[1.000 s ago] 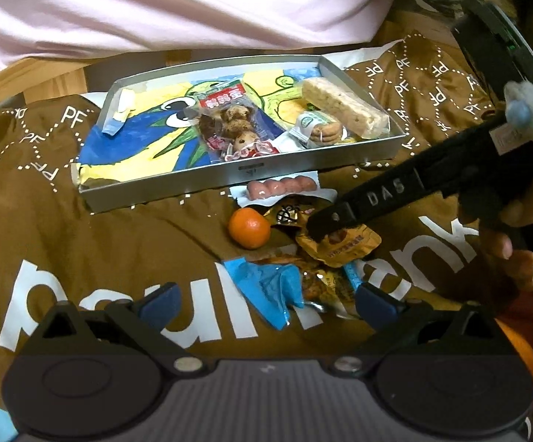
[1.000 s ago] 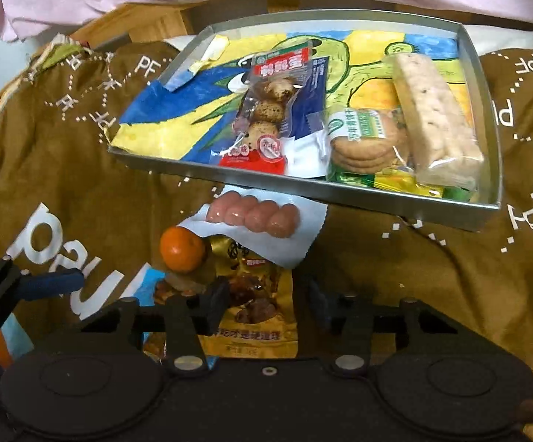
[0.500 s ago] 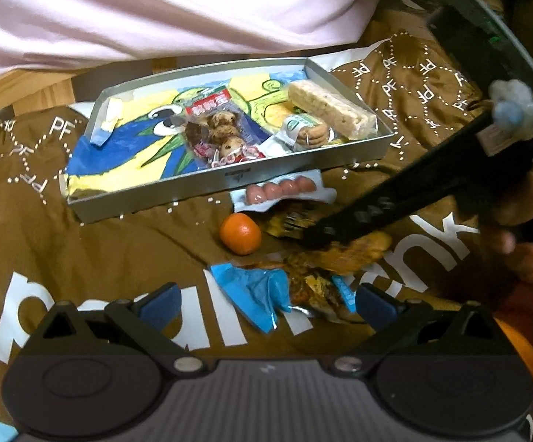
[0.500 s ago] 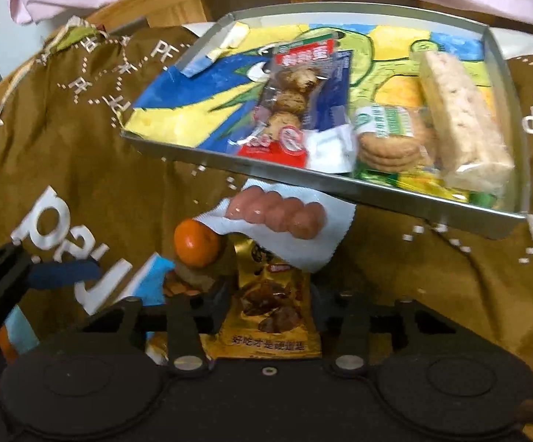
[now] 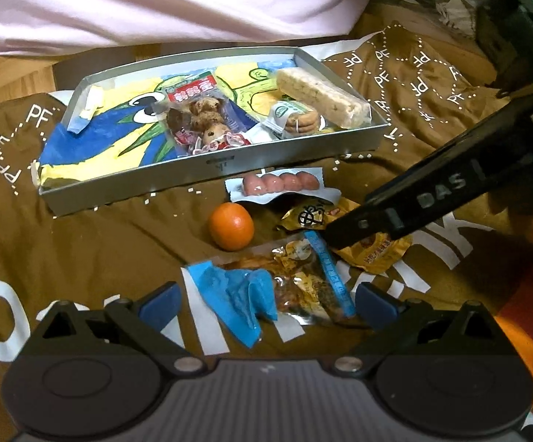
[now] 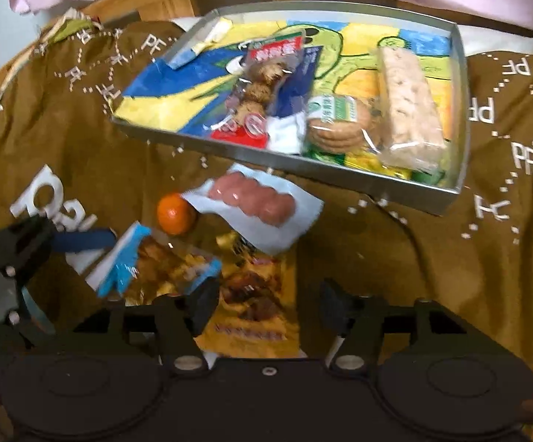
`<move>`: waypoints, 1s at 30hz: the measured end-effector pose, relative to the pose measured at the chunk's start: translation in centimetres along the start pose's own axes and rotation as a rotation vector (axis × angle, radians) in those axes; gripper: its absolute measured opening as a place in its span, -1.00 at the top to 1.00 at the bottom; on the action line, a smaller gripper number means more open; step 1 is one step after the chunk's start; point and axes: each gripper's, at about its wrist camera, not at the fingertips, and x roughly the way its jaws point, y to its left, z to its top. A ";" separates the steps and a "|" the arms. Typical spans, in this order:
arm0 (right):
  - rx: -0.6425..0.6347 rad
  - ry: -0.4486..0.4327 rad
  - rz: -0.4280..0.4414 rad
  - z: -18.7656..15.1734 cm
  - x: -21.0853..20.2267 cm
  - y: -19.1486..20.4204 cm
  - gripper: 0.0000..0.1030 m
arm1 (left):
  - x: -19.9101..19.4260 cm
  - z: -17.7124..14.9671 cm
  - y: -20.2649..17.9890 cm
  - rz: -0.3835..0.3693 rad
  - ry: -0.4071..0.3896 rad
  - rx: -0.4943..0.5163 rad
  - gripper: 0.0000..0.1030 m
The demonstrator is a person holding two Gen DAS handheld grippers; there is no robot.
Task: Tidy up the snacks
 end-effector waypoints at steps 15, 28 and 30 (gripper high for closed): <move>-0.081 0.030 -0.107 -0.4 -0.7 -0.3 0.13 | -0.7 0.2 0.3 0.009 0.003 -0.042 -0.97; -0.022 0.035 -0.088 0.2 -0.7 -1.5 0.11 | 2.2 1.5 -1.0 0.059 0.064 -0.049 -0.85; -0.013 0.033 -0.086 0.1 -0.7 -1.6 0.10 | 2.0 1.4 -0.8 0.055 0.062 -0.051 -0.80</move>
